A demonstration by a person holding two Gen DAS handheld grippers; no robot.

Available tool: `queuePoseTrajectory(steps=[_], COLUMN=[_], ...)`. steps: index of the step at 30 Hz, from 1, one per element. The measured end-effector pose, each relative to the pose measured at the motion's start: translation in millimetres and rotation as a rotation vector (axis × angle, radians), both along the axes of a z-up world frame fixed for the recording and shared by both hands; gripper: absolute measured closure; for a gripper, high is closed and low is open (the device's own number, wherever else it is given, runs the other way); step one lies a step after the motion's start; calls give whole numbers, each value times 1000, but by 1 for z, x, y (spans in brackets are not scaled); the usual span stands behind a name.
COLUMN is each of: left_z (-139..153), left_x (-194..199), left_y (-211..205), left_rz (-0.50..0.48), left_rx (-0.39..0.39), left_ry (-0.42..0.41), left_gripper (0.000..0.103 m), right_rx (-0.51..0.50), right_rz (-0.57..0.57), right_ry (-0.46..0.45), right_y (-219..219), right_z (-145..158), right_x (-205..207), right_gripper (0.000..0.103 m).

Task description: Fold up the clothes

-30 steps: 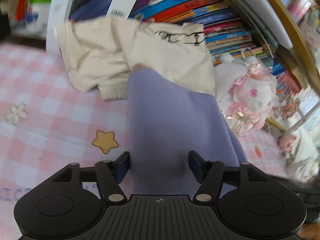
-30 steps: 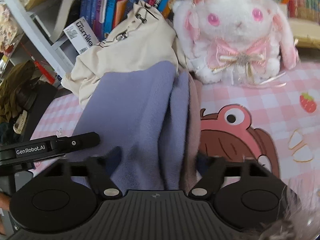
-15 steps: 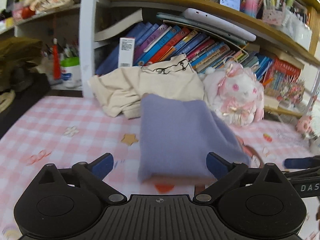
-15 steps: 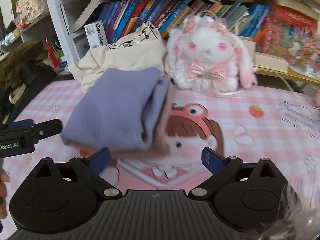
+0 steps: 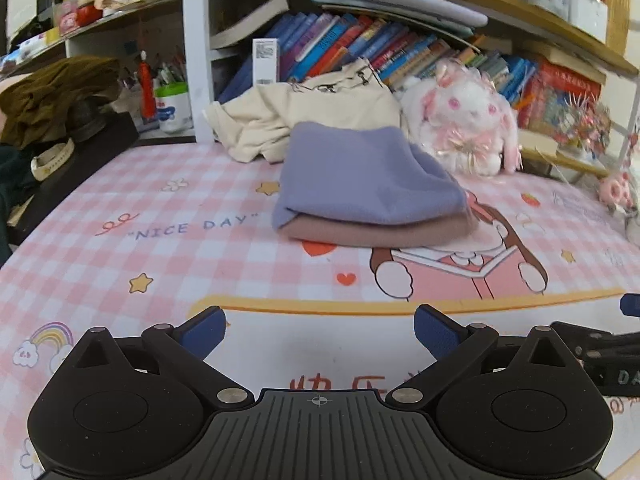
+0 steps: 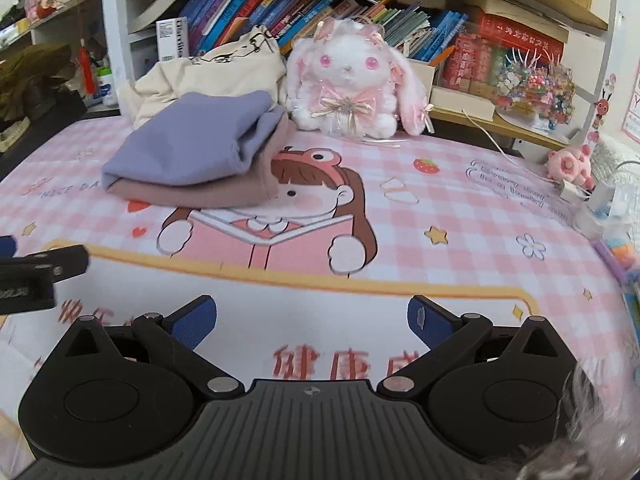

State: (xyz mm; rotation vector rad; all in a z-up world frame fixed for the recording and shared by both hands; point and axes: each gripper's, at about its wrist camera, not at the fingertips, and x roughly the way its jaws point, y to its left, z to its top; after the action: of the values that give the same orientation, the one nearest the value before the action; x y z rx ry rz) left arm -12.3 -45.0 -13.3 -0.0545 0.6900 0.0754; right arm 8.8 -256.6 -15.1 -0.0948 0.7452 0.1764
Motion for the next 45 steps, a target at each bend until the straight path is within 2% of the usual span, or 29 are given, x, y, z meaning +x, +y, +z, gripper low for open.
queuePoseTrajectory(steps=[7, 20, 45], left_z=[4, 2, -2], left_x=[-5, -4, 7], left_y=[-7, -11, -4], left_rz=[-5, -28, -16], left_rx=[5, 7, 1], left_ry=[-9, 9, 32], left_gripper=[1, 0, 0], right_rx=[41, 32, 33], right_rz=[-42, -18, -23], right_ry=[16, 27, 47], right_y=[-11, -4, 4], right_z=[2, 1, -1], right_x=[-3, -7, 2], right_gripper=[0, 0, 0])
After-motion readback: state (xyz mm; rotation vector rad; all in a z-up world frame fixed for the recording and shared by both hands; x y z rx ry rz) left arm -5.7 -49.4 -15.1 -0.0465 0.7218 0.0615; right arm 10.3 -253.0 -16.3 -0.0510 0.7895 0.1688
